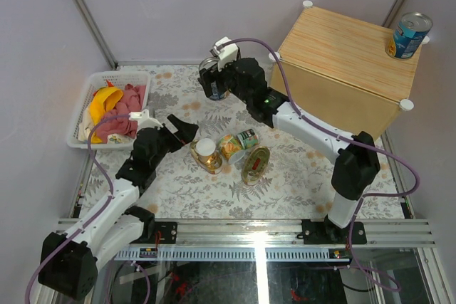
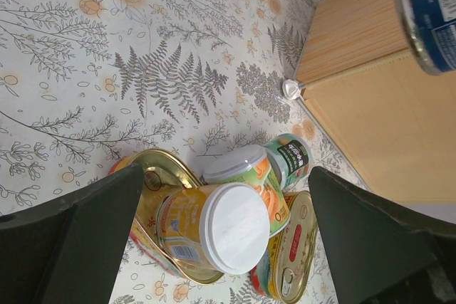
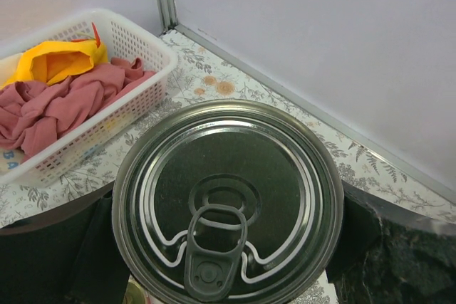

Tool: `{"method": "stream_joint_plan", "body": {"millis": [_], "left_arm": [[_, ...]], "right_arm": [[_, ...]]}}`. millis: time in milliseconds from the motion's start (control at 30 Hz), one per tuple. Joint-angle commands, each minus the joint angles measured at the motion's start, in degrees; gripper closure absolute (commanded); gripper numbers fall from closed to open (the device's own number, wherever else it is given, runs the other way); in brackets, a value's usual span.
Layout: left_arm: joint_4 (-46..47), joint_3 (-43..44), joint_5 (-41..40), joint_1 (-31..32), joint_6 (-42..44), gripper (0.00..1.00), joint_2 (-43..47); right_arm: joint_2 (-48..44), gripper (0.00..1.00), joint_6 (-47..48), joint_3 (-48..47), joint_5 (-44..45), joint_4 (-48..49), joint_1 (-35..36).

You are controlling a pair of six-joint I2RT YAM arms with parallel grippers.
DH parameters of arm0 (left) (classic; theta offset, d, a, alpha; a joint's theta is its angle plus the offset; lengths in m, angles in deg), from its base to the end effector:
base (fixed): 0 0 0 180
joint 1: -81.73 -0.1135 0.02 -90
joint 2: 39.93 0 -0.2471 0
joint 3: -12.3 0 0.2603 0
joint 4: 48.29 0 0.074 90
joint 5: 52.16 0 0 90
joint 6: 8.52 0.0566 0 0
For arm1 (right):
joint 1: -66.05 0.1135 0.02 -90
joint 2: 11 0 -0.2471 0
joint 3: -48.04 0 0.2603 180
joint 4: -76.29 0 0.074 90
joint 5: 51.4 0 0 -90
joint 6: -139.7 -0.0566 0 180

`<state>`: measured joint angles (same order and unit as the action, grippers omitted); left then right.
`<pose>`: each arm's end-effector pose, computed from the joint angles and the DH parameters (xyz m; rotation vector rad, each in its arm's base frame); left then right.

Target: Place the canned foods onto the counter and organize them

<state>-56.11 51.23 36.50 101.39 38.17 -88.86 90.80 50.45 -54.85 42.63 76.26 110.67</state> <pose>0.2249 -0.0789 0.2146 -0.4154 1.9033 -0.7222 0.3311 0.3211 0.3627 -0.5562 1.4772 0.5488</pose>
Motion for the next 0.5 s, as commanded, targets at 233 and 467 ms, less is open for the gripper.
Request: {"method": "stream_joint_plan", "body": {"millis": [233, 467], "left_arm": [[3.3, -2.1, -1.3, -0.7, -4.0, 0.0, 5.0], [2.5, -2.9, -2.0, -0.7, -4.8, 0.0, 6.2]], "right_arm": [[-8.9, 1.0, 2.4, -13.2, 2.6, -0.7, 1.9], [-9.1, 1.0, 5.2, -18.7, 6.0, -5.0, 1.9]]}}
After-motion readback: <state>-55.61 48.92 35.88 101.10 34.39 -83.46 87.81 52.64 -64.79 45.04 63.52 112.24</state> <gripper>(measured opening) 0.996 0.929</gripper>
